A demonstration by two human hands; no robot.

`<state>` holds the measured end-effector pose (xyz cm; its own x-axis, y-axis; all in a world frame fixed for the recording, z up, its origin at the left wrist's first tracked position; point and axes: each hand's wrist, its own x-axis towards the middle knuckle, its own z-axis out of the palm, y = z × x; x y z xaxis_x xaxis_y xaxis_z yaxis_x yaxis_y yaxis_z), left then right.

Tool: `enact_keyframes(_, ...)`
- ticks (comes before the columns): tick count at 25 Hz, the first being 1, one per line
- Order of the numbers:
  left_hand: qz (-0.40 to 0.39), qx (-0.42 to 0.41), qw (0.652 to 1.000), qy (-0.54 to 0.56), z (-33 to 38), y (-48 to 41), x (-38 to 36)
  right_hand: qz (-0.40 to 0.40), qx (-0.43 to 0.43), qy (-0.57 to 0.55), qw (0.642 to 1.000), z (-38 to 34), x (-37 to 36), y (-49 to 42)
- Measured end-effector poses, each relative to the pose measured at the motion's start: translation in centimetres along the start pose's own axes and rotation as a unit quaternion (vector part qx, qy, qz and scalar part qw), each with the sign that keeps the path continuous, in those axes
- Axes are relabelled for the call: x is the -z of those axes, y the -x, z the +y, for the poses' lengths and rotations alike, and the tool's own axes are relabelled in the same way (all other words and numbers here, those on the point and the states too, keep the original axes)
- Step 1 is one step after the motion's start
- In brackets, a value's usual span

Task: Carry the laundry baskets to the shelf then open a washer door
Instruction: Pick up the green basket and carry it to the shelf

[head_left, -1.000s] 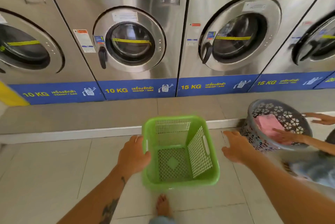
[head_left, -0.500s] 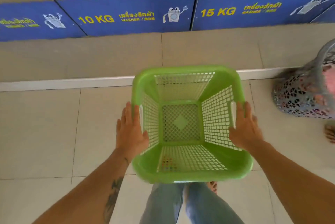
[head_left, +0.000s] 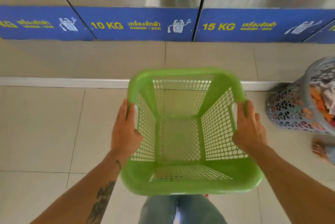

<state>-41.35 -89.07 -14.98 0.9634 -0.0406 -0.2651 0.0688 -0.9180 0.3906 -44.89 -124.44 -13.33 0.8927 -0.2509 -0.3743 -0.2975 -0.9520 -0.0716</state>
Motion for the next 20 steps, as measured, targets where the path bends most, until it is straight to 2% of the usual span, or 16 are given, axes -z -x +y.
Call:
enact_keyframes(5,0.049,0.058,0.996,0.047,3.0,7.6,9.9,0.011,0.076,-0.007,0.997,-0.4,11.1,6.1)
enact_keyframes(10,0.107,0.132,0.984,0.050,4.4,18.2,16.7,0.017,0.179,0.002,0.984,-2.4,18.4,11.2)
enact_keyframes(15,0.178,0.222,0.957,0.053,2.2,31.3,20.1,0.041,0.305,0.023,0.951,-7.2,21.2,17.6)
enact_keyframes(20,0.250,0.325,0.911,0.040,-2.4,45.8,21.7,0.029,0.444,0.032,0.895,-15.9,20.3,25.5)
